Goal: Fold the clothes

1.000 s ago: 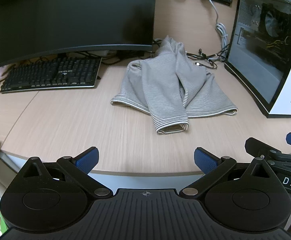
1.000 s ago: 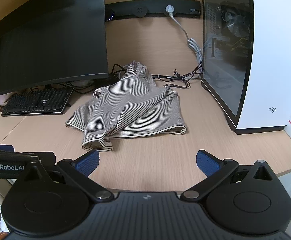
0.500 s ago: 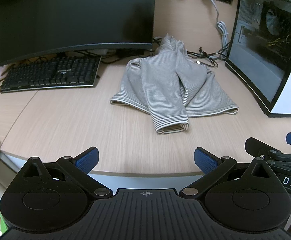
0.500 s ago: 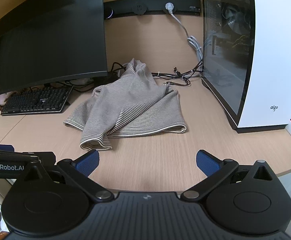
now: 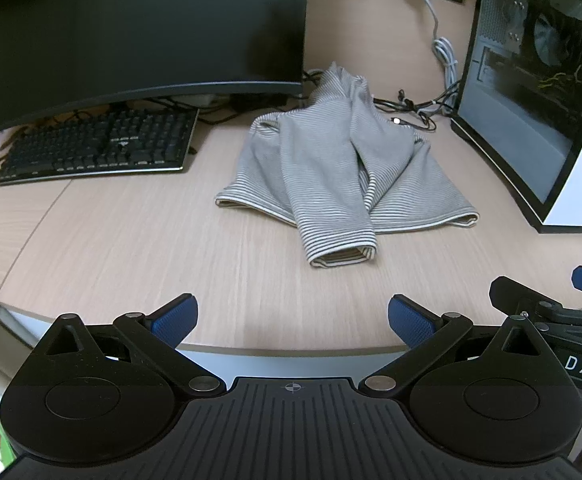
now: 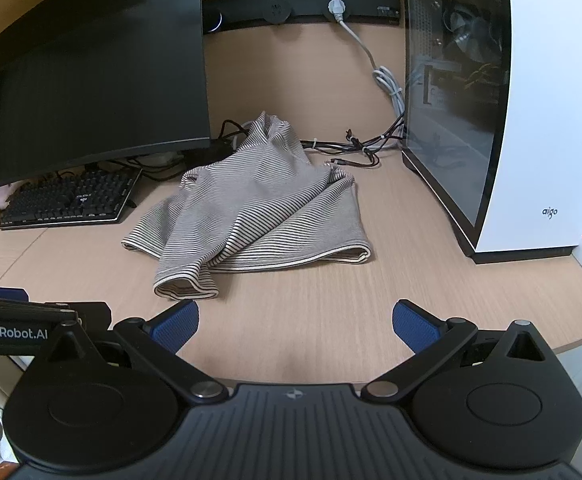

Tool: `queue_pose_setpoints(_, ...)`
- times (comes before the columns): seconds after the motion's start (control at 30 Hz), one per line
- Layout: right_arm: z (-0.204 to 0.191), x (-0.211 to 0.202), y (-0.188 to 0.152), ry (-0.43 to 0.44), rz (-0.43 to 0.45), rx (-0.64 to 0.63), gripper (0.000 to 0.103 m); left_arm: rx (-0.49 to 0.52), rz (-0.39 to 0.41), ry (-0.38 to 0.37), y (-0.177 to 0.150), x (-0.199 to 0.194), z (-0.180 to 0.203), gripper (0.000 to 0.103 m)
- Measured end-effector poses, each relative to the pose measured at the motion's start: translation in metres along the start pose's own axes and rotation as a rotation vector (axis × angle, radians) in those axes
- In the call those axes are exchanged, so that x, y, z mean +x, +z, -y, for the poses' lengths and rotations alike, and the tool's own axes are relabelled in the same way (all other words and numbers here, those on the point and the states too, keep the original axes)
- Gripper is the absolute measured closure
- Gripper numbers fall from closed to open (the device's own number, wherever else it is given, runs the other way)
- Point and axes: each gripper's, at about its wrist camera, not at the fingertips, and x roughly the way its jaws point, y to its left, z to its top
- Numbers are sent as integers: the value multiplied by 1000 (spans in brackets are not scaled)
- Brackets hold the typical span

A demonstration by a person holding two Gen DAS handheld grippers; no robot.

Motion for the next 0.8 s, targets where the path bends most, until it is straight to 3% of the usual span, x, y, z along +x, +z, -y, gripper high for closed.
queue_pose_setpoints(0.37, 20, 21, 2, -46, -32, 82, 0, -25, -63, -43, 13, 34, -10, 0)
queue_pose_setpoints(0.8, 17, 79, 29, -99, -113, 297, 0, 27, -108, -344, 85, 123, -21, 0)
